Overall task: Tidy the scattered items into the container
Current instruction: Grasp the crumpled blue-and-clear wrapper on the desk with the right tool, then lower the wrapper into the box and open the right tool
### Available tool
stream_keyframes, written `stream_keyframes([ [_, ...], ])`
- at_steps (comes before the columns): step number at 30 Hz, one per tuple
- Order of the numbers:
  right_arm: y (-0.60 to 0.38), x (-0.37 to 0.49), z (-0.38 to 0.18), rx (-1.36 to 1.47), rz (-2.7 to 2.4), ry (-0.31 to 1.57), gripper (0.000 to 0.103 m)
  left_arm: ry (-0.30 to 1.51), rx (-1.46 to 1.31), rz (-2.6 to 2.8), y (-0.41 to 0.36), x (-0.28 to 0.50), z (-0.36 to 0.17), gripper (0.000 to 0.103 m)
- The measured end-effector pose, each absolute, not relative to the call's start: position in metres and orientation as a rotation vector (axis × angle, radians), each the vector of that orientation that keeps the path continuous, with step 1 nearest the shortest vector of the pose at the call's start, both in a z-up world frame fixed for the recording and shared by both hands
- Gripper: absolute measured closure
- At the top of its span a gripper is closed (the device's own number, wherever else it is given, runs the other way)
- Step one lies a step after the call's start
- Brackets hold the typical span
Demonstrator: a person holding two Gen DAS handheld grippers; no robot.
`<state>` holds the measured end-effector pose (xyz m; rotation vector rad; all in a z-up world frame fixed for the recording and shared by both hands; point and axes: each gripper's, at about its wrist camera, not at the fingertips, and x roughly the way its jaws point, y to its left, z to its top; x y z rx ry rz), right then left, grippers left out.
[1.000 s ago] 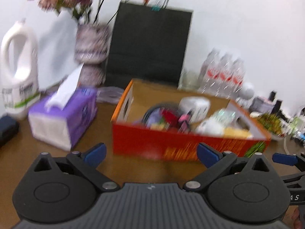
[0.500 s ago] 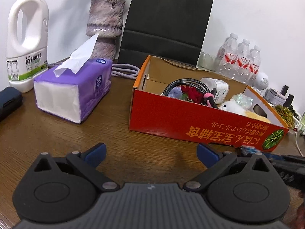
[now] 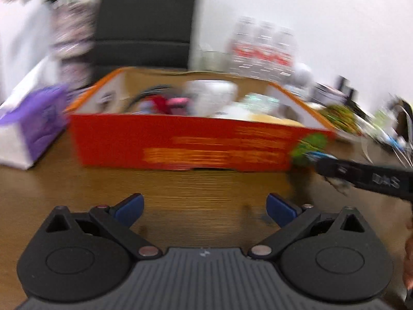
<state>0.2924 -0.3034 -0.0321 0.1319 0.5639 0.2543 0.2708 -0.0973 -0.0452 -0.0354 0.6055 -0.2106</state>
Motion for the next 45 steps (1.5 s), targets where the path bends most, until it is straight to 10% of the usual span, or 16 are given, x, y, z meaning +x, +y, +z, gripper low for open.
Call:
stream_keyframes([
  [10, -0.33, 0.284, -0.035, 0.141, 0.264, 0.566, 0.08, 0.657, 0.064, -0.224, -0.144, 0.278, -0.053, 0.039],
  [16, -0.327, 0.279, -0.031, 0.133, 0.286, 0.55, 0.08, 0.638, 0.115, -0.307, -0.157, 0.272, -0.052, 0.09],
  [45, -0.247, 0.302, 0.024, 0.082, 0.395, 0.392, 0.08, 0.35, -0.102, -0.251, -0.056, 0.304, 0.042, 0.09],
])
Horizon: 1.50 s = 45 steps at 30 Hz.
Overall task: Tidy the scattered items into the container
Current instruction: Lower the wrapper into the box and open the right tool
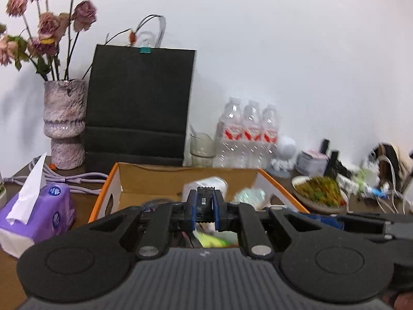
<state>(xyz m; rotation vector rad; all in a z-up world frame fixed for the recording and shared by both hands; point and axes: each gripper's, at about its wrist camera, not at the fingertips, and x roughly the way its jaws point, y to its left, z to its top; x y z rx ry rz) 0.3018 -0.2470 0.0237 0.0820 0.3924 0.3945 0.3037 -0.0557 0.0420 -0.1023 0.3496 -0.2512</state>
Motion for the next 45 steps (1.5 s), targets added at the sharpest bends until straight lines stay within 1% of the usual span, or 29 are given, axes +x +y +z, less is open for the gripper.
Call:
stream_keyframes([
  [5, -0.223, 0.342, 0.025, 0.062, 0.366, 0.415, 0.08, 0.389, -0.12, -0.223, -0.049, 0.342, 0.03, 0.09],
  [11, -0.216, 0.38, 0.016, 0.007, 0.312, 0.46, 0.08, 0.43, -0.111, -0.212, -0.047, 0.368, 0.017, 0.09],
  [19, -0.222, 0.392, 0.005, 0.003, 0.291, 0.488, 0.08, 0.47, -0.085, -0.183, -0.047, 0.379, 0.002, 0.09],
  [20, -0.222, 0.392, 0.005, 0.001, 0.291, 0.488, 0.078, 0.469, -0.085, -0.18, -0.047, 0.379, 0.002, 0.089],
  [21, -0.221, 0.392, 0.006, -0.001, 0.291, 0.489, 0.075, 0.466, -0.088, -0.171, -0.047, 0.379, 0.003, 0.086],
  [22, -0.221, 0.392, 0.006, -0.008, 0.287, 0.492, 0.072, 0.464, -0.091, -0.157, -0.047, 0.379, 0.004, 0.067],
  [23, -0.22, 0.392, 0.007, -0.012, 0.283, 0.499, 0.051, 0.46, -0.09, -0.133, -0.047, 0.378, 0.004, 0.039],
  [24, -0.22, 0.392, 0.007, -0.012, 0.266, 0.504, 0.036, 0.453, -0.078, -0.087, -0.048, 0.377, 0.005, 0.03],
  [25, -0.221, 0.393, 0.008, -0.02, 0.224, 0.504, 0.03, 0.454, -0.058, -0.038, -0.048, 0.377, 0.005, 0.015],
  [26, -0.222, 0.393, 0.009, -0.027, 0.2, 0.503, 0.019, 0.455, -0.048, -0.006, -0.048, 0.378, 0.005, 0.001],
  [27, -0.224, 0.393, 0.01, -0.024, 0.193, 0.501, 0.009, 0.456, -0.05, 0.015, -0.046, 0.378, 0.006, 0.0],
  [28, -0.228, 0.394, 0.011, -0.012, 0.197, 0.505, 0.003, 0.46, -0.066, 0.014, -0.042, 0.379, 0.006, 0.0],
  [29, -0.231, 0.395, 0.012, 0.006, 0.206, 0.514, 0.0, 0.469, -0.084, -0.002, -0.04, 0.38, 0.007, 0.0],
  [45, -0.232, 0.392, 0.015, 0.015, 0.203, 0.535, 0.0, 0.484, -0.068, 0.016, -0.045, 0.378, 0.008, 0.0],
])
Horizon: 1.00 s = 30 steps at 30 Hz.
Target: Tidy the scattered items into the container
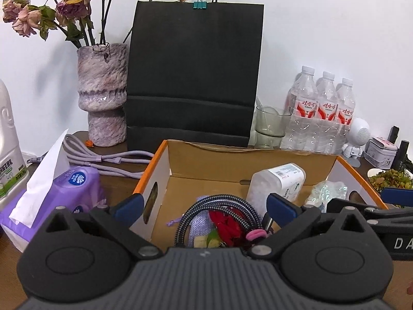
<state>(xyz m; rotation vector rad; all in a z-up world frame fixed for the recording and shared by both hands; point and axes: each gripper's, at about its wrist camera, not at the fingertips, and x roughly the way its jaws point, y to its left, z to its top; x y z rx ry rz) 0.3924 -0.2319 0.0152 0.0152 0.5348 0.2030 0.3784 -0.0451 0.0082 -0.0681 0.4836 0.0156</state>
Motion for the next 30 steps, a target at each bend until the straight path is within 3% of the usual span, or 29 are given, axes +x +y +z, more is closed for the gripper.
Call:
stream_keyframes([
  [8, -0.232, 0.366, 0.032, 0.011, 0.164, 0.504, 0.0, 0.453, -0.065, 0.03, -0.05, 0.355, 0.022, 0.0],
  [30, -0.238, 0.2, 0.07, 0.043, 0.2, 0.476, 0.0, 0.404, -0.087, 0.043, -0.049, 0.185, 0.056, 0.0],
])
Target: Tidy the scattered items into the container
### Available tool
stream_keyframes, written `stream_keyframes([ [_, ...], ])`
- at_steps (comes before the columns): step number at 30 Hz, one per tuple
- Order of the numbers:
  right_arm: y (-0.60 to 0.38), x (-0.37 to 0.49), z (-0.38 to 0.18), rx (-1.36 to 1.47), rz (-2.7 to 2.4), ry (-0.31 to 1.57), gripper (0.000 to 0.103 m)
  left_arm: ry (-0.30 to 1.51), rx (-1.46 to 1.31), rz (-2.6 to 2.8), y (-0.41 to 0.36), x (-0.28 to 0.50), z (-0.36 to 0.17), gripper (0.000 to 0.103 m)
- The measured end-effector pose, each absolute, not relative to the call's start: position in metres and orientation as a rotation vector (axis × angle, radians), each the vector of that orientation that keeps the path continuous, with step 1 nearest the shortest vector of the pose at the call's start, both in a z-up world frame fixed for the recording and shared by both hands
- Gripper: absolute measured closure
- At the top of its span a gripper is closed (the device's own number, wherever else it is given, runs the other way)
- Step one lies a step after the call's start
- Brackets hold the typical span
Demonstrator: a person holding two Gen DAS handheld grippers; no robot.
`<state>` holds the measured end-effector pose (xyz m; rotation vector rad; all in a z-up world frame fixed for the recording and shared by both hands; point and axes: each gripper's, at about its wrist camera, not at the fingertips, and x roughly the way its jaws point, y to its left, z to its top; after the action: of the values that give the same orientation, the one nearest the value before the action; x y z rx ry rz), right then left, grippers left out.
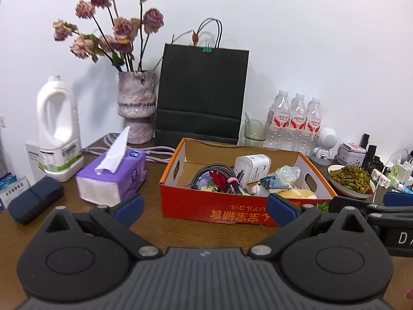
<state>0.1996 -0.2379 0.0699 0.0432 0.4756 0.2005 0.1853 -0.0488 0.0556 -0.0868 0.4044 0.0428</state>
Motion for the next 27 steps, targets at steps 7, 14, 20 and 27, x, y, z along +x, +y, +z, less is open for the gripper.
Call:
stream_keyframes([
  [7, -0.236, 0.173, 0.074, 0.038, 0.198, 0.466, 0.0, 0.396, -0.069, 0.065, -0.049, 0.161, 0.061, 0.0],
  [14, -0.235, 0.162, 0.077, 0.041, 0.203, 0.461, 0.0, 0.39, -0.068, 0.073, -0.048, 0.148, 0.064, 0.0],
  [20, -0.235, 0.159, 0.073, 0.039, 0.2, 0.472, 0.0, 0.399, -0.07, 0.076, -0.048, 0.145, 0.06, 0.0],
  [27, -0.233, 0.157, 0.072, 0.035, 0.198, 0.477, 0.0, 0.407, -0.083, 0.078, -0.047, 0.143, 0.059, 0.0],
])
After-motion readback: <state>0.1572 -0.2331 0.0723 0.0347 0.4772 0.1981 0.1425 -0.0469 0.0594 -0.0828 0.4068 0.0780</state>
